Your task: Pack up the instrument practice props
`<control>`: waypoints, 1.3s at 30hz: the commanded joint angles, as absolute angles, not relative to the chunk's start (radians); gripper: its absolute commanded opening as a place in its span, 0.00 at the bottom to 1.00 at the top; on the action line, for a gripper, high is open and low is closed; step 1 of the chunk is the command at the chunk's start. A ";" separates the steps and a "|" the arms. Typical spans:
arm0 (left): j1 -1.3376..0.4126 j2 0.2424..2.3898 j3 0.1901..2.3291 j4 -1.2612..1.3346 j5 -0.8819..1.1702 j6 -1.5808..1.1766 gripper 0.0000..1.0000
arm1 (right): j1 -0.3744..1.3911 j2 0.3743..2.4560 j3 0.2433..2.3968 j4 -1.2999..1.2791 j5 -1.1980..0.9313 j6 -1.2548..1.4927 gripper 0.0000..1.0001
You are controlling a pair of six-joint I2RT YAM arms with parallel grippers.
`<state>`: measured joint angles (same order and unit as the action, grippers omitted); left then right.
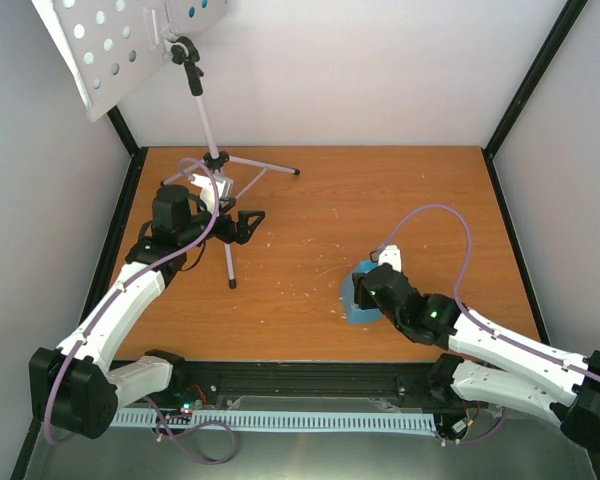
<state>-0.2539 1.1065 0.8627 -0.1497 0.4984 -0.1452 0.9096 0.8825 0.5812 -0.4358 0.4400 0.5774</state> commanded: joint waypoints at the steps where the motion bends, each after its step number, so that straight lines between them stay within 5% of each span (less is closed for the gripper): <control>1: -0.244 1.109 0.870 -0.153 0.462 -0.166 0.99 | 0.995 0.912 0.597 -0.661 0.519 0.794 0.57; 12: -0.244 1.097 0.863 -0.189 0.402 -0.238 1.00 | 1.091 0.922 0.666 -0.805 0.566 0.929 0.63; 15: -0.243 1.088 0.848 -0.179 0.401 -0.273 0.99 | 1.092 0.873 0.674 -0.800 0.566 0.894 0.75; 17: -0.224 1.077 0.811 -0.133 0.419 -0.313 0.99 | 1.092 0.840 0.683 -0.773 0.559 0.839 0.98; 18: -0.198 1.066 0.759 -0.093 0.455 -0.356 0.99 | 1.092 0.826 0.690 -0.754 0.556 0.802 1.00; 26: 0.004 1.076 0.615 0.109 0.610 -0.542 0.99 | 1.053 0.905 0.923 -0.627 0.600 0.470 1.00; 39: 0.125 1.337 0.874 0.108 0.717 -0.464 0.99 | 0.400 0.957 0.966 -0.369 -0.222 0.370 1.00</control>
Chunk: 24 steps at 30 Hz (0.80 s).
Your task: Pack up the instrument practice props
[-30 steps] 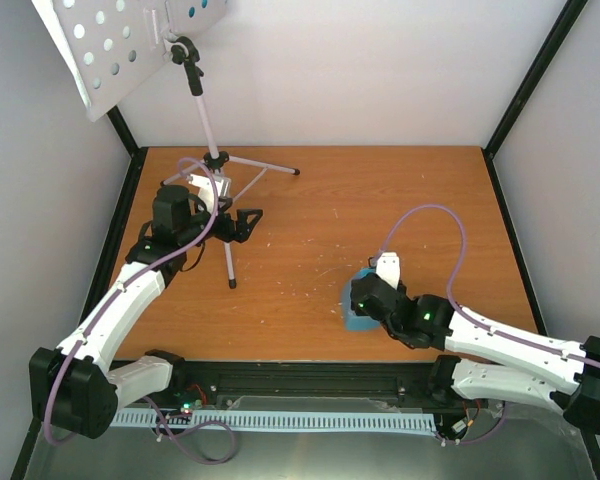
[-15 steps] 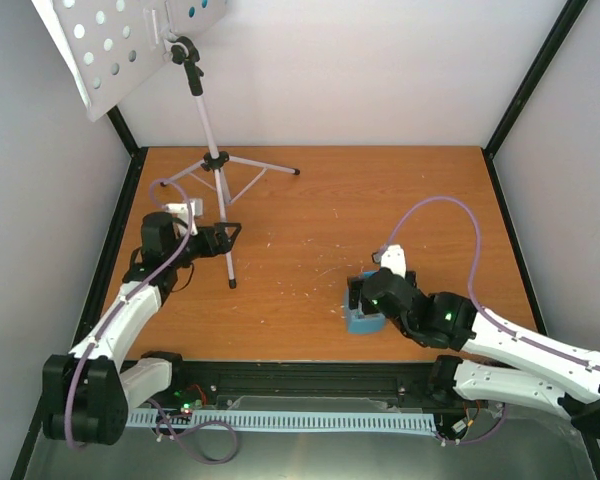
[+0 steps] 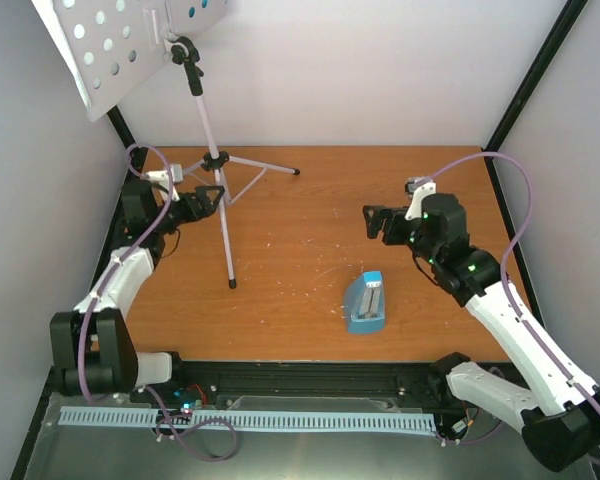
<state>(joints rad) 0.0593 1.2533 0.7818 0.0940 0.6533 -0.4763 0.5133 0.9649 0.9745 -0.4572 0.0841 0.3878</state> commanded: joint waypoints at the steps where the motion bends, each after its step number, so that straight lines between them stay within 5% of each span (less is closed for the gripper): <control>1: 0.130 1.361 0.889 0.101 0.713 -0.458 0.98 | 0.365 0.954 0.951 -0.358 -0.273 0.378 1.00; 24: 0.086 1.615 0.963 0.301 0.913 -0.520 0.57 | 0.265 0.807 0.732 -0.308 -0.369 0.491 1.00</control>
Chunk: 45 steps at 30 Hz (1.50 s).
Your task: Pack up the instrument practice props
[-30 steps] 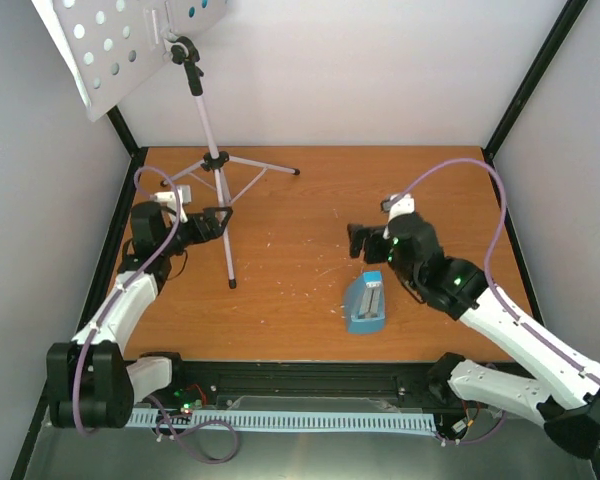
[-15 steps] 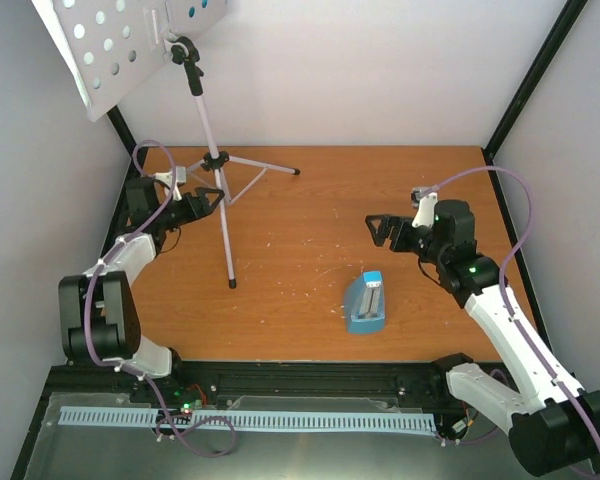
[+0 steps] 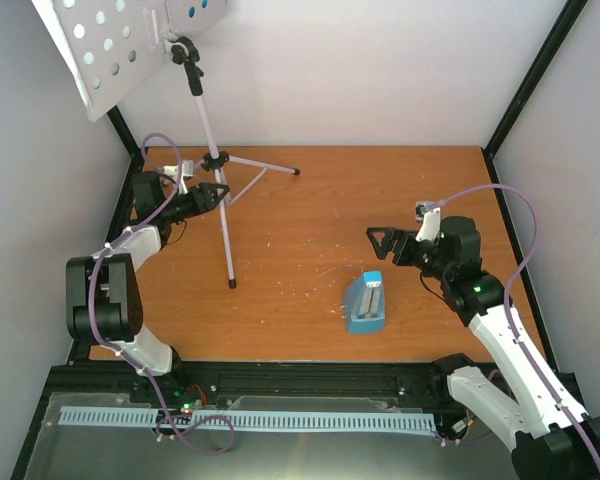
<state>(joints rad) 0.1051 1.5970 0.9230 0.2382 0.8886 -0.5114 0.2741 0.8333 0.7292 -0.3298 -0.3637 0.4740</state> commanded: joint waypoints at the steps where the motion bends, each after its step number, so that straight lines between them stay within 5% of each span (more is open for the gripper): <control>1: 0.082 1.621 0.968 0.305 0.915 -0.521 0.54 | 0.265 0.804 0.732 -0.308 -0.366 0.490 1.00; 11: 0.074 1.597 0.919 0.363 0.860 -0.527 0.17 | 0.266 0.789 0.732 -0.301 -0.385 0.487 1.00; 18: 0.070 1.446 0.799 0.363 0.744 -0.511 0.02 | 0.265 0.769 0.722 -0.312 -0.367 0.473 1.00; 31: -0.267 1.156 0.539 0.422 0.197 -0.796 0.01 | 0.265 0.743 0.675 -0.289 -0.323 0.485 1.00; 45: -0.621 1.467 0.764 0.530 0.062 -0.934 0.05 | 0.264 0.669 0.663 -0.339 -0.285 0.485 1.00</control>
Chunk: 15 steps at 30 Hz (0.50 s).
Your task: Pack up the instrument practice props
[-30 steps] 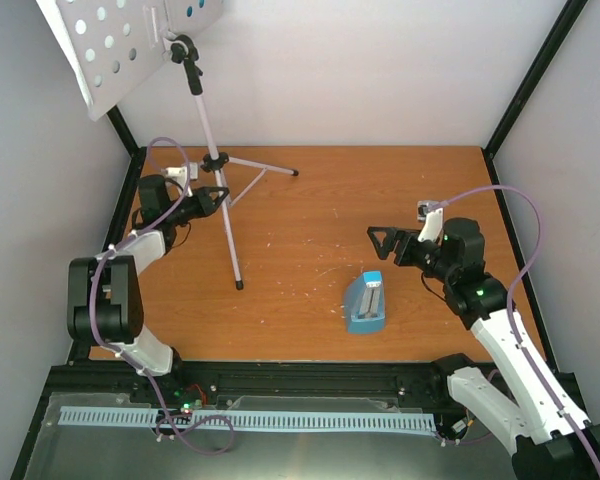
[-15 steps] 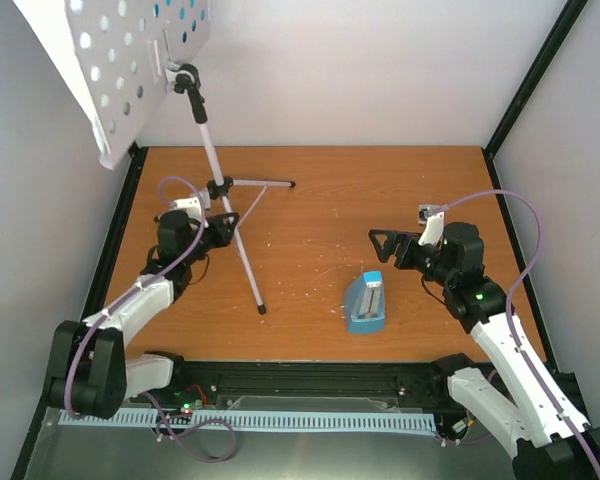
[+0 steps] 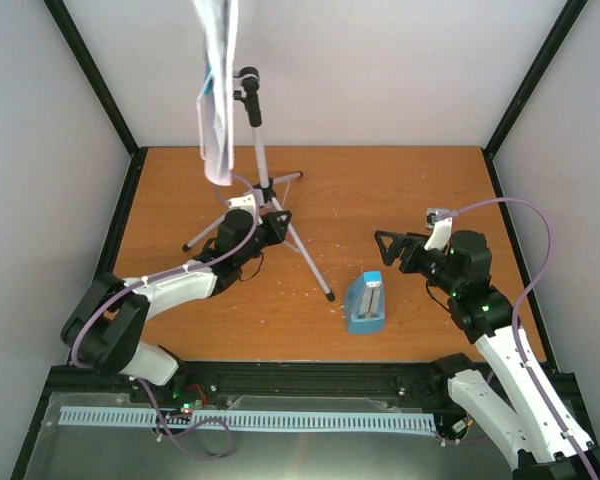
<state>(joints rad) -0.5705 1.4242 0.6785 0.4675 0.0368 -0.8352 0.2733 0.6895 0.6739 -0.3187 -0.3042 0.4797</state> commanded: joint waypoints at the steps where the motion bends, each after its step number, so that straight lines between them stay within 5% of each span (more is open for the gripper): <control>1: -0.621 1.477 0.769 0.532 0.079 -0.932 0.09 | 0.265 0.666 0.662 -0.342 -0.282 0.486 1.00; 9: -0.621 1.370 0.715 0.482 0.073 -0.829 0.81 | 0.266 0.681 0.667 -0.289 -0.388 0.437 1.00; 15: -0.595 1.094 0.659 0.256 0.019 -0.705 0.99 | 0.273 0.785 0.771 -0.355 -0.508 0.294 1.00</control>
